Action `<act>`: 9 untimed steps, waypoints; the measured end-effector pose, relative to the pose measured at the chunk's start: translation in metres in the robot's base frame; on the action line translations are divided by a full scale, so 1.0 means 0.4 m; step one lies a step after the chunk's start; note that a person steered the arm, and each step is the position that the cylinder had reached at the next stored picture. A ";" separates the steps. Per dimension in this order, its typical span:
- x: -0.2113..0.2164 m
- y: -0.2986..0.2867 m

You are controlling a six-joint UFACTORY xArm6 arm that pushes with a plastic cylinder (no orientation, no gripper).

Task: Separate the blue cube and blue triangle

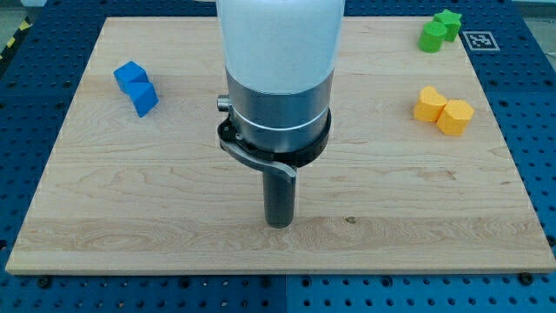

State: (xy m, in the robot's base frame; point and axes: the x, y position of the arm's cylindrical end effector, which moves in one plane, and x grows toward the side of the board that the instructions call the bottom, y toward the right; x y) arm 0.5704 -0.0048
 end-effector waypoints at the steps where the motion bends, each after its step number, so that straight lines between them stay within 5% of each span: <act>1: -0.003 0.000; 3: -0.191 -0.190; 4: -0.192 -0.193; 6: -0.272 -0.445; 9: -0.335 -0.552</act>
State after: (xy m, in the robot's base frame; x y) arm 0.4366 -0.2255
